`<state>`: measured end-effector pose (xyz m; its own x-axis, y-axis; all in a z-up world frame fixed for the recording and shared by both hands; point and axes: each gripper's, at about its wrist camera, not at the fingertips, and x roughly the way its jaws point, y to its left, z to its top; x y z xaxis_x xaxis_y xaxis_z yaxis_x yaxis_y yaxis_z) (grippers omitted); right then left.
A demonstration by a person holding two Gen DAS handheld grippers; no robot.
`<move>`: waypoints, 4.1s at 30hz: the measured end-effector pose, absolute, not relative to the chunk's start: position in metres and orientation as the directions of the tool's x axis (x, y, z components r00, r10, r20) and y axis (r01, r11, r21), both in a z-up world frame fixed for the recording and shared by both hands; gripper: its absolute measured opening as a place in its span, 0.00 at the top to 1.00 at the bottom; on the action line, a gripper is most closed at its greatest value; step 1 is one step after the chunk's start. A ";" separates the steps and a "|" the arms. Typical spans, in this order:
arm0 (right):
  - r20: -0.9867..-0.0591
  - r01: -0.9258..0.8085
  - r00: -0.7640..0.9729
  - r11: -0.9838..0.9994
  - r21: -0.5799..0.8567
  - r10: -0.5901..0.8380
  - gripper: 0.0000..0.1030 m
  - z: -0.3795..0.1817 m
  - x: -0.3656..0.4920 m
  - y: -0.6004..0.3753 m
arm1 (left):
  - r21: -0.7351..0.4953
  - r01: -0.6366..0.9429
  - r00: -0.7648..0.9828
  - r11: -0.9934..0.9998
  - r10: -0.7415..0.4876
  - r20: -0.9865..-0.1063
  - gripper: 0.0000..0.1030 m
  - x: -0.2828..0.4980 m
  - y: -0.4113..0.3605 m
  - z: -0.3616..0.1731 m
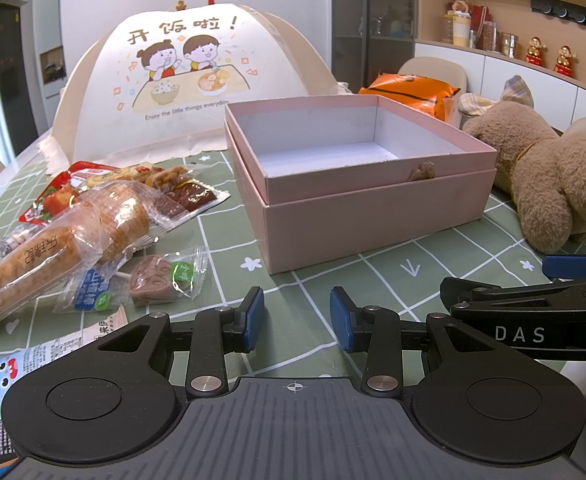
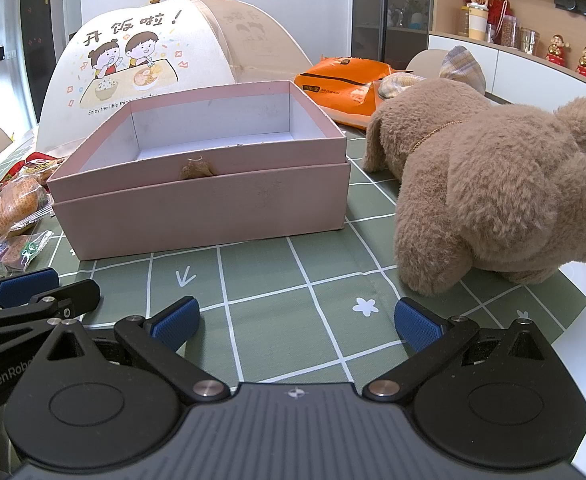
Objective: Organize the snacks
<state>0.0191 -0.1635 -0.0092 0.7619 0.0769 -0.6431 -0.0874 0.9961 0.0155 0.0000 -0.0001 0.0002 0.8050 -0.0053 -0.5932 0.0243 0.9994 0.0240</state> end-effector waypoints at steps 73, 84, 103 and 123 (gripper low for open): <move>-0.802 -0.746 0.364 0.664 0.053 0.473 0.66 0.074 0.024 0.026 | -0.241 -0.456 0.532 0.857 0.045 -0.845 0.57 0.015 0.221 0.049; -0.734 -0.724 0.453 0.689 0.028 0.506 0.25 0.074 0.007 -0.028 | -0.062 -0.316 0.521 0.947 0.118 -0.845 0.58 -0.032 0.217 0.059; -0.798 -0.729 0.391 0.684 0.037 0.460 0.48 0.051 0.014 0.016 | -0.203 -0.354 0.585 0.913 0.047 -0.810 0.62 -0.067 0.216 0.053; -0.662 -0.436 0.674 0.900 0.000 0.327 0.48 0.135 -0.029 -0.171 | -0.372 0.291 0.791 0.882 -0.440 -0.426 0.66 0.060 0.067 0.277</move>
